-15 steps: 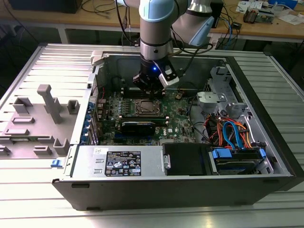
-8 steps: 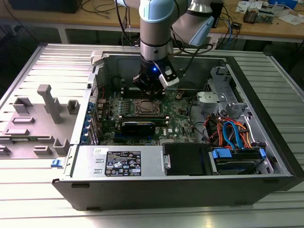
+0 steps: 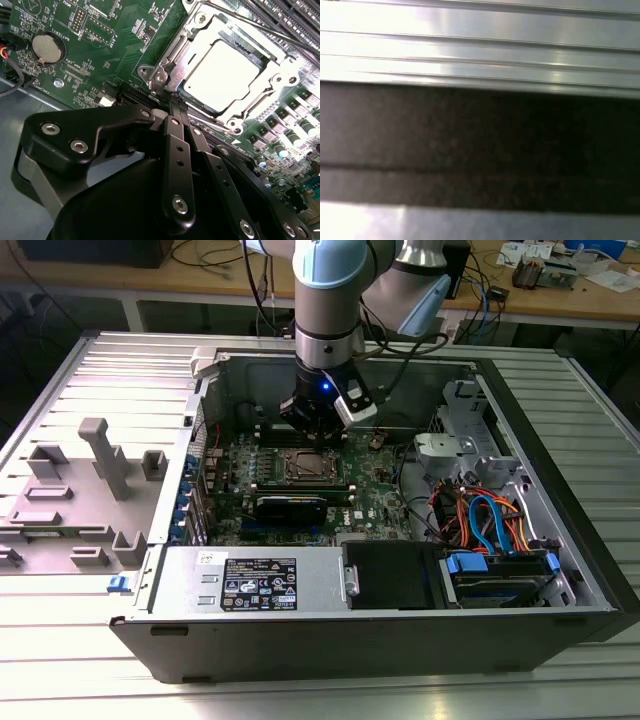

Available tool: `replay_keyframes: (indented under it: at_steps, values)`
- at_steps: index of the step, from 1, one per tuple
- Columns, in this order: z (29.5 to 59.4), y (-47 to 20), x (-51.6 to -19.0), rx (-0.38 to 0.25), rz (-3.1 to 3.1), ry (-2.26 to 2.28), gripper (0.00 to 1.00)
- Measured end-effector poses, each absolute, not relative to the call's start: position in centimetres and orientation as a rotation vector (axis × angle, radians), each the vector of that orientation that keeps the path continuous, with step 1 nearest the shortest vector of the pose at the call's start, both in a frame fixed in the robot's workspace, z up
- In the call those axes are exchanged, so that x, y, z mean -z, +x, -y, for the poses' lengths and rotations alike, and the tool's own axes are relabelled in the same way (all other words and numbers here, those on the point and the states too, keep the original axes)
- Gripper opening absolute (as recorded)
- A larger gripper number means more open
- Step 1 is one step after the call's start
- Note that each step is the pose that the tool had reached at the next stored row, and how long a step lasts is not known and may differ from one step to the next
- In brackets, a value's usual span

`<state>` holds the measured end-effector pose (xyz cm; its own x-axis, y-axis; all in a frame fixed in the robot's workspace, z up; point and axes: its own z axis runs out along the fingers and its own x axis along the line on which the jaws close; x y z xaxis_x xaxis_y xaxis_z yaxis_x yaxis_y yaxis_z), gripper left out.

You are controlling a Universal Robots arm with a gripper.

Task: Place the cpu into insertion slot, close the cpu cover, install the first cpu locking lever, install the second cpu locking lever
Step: 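Install the first cpu locking lever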

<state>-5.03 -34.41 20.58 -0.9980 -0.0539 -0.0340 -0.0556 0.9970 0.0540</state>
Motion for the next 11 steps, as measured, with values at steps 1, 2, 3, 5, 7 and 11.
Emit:
replay_keyframes:
  at_steps: [1, 2, 3, 5, 7, 11]
  values:
    - [34.40, -5.02, -20.70, -0.086, -3.107, -0.085, 0.11]
    - [34.40, -5.02, -20.75, -0.086, -3.107, -0.085, 0.11]
    - [34.40, -5.02, -20.75, -0.086, -3.107, -0.085, 0.11]
    - [34.40, -5.02, -20.71, -0.086, -3.107, -0.085, 0.11]
    - [34.44, -5.01, -20.65, -0.086, -3.107, -0.085, 0.11]
    - [34.54, -5.02, -20.49, -0.085, -3.107, -0.085, 0.11]
